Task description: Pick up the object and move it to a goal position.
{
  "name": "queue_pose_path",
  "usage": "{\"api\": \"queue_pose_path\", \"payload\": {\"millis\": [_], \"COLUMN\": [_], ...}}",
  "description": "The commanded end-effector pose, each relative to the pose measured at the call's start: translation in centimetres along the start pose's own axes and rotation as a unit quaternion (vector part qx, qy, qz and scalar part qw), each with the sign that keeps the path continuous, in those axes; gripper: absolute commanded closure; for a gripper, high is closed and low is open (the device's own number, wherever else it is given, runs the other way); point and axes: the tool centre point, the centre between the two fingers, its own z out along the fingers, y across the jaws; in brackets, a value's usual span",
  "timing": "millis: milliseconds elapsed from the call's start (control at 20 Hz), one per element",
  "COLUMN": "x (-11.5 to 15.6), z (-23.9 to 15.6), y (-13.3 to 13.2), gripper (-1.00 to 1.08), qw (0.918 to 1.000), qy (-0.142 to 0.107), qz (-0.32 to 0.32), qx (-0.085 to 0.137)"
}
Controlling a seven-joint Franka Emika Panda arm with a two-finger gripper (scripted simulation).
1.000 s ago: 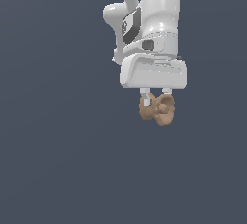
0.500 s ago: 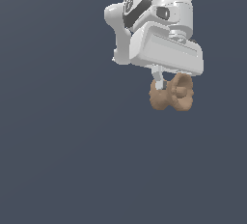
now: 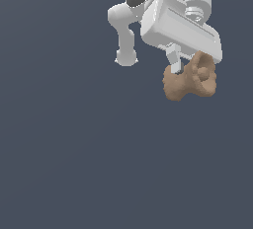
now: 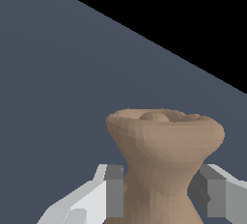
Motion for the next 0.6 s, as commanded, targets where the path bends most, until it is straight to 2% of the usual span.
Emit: {"api": "queue_pose_path", "payload": {"millis": [0,550], "x": [0.8,3.6], "z": [-0.6,-3.0], "y": [0.1,0.5], "gripper": [1.08,1.08], "qw": [0.9999,0.9985], "qy": [0.010,0.045], "qz": [0.000,0.001], "qx": [-0.007,-0.031]}}
